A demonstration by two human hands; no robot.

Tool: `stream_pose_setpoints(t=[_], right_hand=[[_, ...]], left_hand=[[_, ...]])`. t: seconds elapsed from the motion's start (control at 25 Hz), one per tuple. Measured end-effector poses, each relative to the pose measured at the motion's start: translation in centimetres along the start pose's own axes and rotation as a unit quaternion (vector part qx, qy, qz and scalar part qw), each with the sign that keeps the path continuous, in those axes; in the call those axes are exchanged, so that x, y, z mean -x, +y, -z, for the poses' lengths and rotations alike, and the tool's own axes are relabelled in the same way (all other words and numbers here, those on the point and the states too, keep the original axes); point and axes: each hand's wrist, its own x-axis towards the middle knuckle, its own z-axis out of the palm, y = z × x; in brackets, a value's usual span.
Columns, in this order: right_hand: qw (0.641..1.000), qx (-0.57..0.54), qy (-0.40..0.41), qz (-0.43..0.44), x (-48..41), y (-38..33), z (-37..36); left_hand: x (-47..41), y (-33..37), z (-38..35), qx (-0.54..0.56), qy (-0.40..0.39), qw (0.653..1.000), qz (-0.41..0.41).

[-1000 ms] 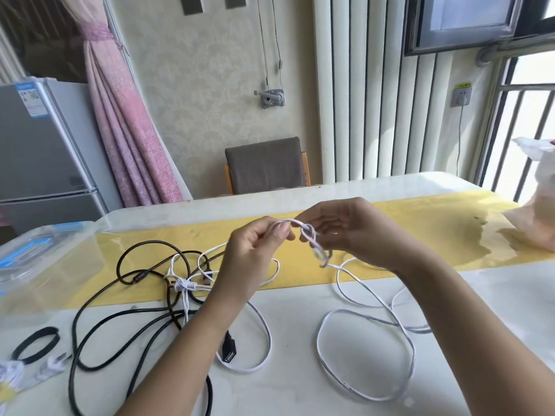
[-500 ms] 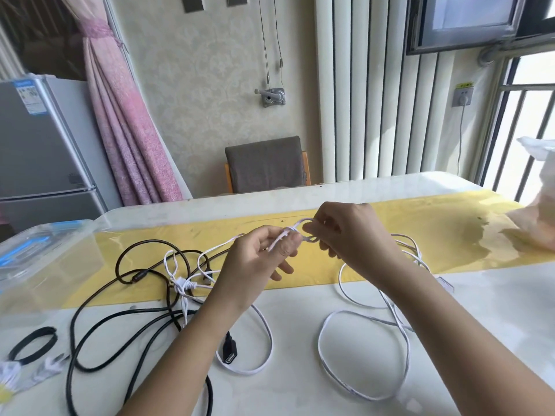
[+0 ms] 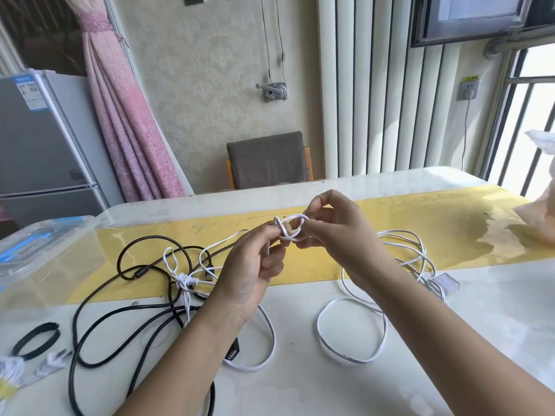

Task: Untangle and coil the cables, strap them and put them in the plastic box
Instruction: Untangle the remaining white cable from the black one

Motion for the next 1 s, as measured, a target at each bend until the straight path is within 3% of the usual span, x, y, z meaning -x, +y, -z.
stream_pose_setpoints(t=[0.08, 0.16, 0.24, 0.28, 0.52, 0.6, 0.72, 0.92, 1.0], right_hand=[[0.981, 0.171, 0.015, 0.093, 0.0, 0.6, 0.2], [0.918, 0.329, 0.02, 0.221, 0.0, 1.2, 0.1], [0.862, 0.404, 0.0, 0.306, -0.3, 1.7, 0.1], [0.852, 0.417, -0.011, 0.316, -0.6, 1.9, 0.4], [0.847, 0.444, -0.097, 0.275, -1.4, 2.7, 1.2], [0.874, 0.41, -0.11, 0.237, -1.2, 2.0, 1.5], [0.911, 0.346, -0.199, 0.103, -1.2, 0.9, 2.9], [0.82, 0.478, -0.197, 0.244, -1.0, 1.7, 2.2], [0.794, 0.508, -0.215, 0.254, -0.7, 1.9, 1.6]], left_hand=[[-0.1, 0.2, 0.1, 0.04, -0.005, 0.998, 0.041], [-0.1, 0.2, 0.1, 0.073, 0.003, 0.995, 0.072], [-0.2, 0.1, 0.4, 0.104, 0.007, 0.99, 0.09], [-0.3, 0.0, 0.5, 0.11, 0.003, 0.989, 0.097], [-0.8, -0.8, 1.5, 0.067, -0.046, 0.99, 0.113], [-1.0, -0.5, 1.8, 0.104, -0.068, 0.983, 0.138], [-1.1, -0.2, 1.9, 0.079, -0.061, 0.98, 0.172], [-1.2, -0.6, 1.7, 0.074, -0.011, 0.979, 0.188], [-1.3, -0.7, 1.9, 0.089, 0.011, 0.974, 0.207]])
